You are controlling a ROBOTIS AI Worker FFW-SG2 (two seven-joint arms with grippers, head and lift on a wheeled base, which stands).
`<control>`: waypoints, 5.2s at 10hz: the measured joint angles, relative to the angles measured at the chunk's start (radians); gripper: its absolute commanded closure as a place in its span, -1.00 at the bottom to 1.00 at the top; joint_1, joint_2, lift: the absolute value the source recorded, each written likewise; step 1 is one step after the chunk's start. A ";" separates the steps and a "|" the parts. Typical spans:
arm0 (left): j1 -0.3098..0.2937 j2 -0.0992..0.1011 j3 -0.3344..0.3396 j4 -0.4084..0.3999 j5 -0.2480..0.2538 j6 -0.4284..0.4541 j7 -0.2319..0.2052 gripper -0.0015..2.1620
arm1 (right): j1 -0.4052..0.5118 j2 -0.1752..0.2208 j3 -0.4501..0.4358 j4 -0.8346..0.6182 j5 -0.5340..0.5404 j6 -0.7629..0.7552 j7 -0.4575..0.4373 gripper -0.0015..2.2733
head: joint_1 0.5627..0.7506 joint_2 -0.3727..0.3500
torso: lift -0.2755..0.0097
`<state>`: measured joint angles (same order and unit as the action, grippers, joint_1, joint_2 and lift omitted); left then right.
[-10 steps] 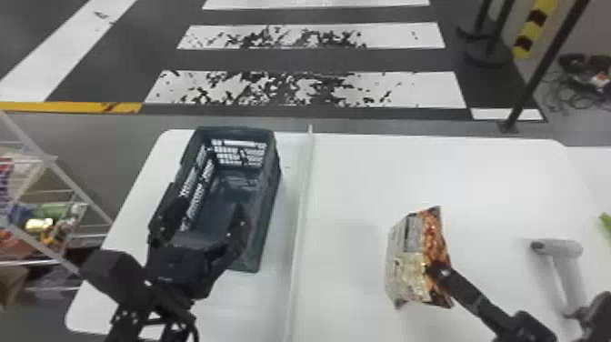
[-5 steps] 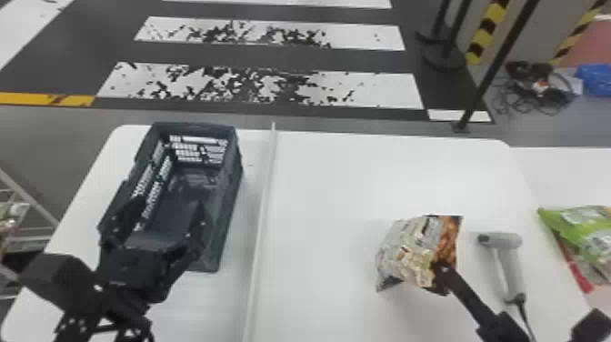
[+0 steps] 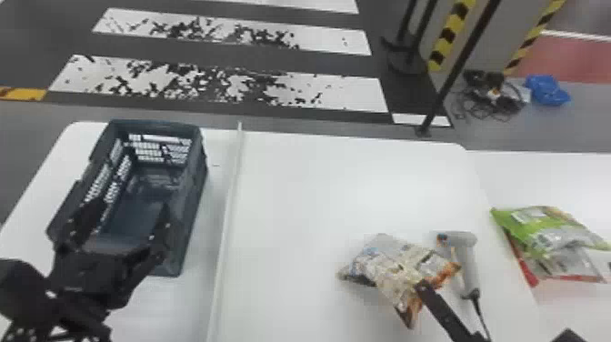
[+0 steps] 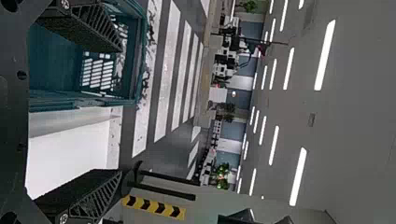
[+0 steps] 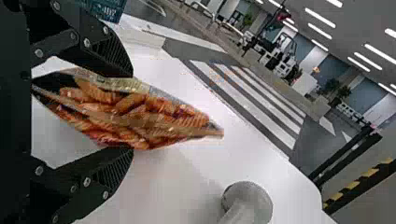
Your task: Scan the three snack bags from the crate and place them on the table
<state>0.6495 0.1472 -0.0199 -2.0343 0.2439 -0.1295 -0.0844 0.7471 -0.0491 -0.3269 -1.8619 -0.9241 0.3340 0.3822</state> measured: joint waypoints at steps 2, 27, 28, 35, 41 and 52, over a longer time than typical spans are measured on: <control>0.000 0.000 0.000 0.001 0.002 -0.002 0.000 -0.93 | 0.022 0.001 0.010 -0.011 0.012 0.023 -0.037 -0.96 | 0.41 -0.33 | 0.67; 0.015 0.002 -0.003 0.006 0.005 -0.048 -0.001 -0.93 | -0.119 -0.098 0.057 0.218 0.652 -0.370 -0.052 0.96 | 0.41 -0.62 | 0.67; 0.015 0.002 -0.003 0.006 0.005 -0.049 -0.001 -0.93 | -0.106 -0.096 0.068 0.219 0.648 -0.380 -0.052 0.96 | 0.41 -0.59 | 0.67; 0.016 0.003 -0.004 0.005 0.005 -0.050 -0.001 -0.93 | -0.055 -0.088 0.110 0.150 0.627 -0.471 -0.057 0.96 | 0.41 -0.46 | 0.67; 0.011 0.003 -0.014 0.012 0.002 -0.049 -0.001 -0.93 | -0.003 -0.087 0.293 0.018 0.587 -0.400 -0.025 0.96 | 0.41 0.06 | 0.67; -0.003 0.002 -0.013 0.040 0.008 -0.076 -0.001 -0.93 | -0.098 -0.087 0.388 0.197 0.667 -0.379 -0.057 0.96 | 0.41 0.28 | 0.67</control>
<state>0.6463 0.1488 -0.0326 -1.9938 0.2519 -0.2055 -0.0859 0.6492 -0.1357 0.0615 -1.6649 -0.2568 -0.0451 0.3250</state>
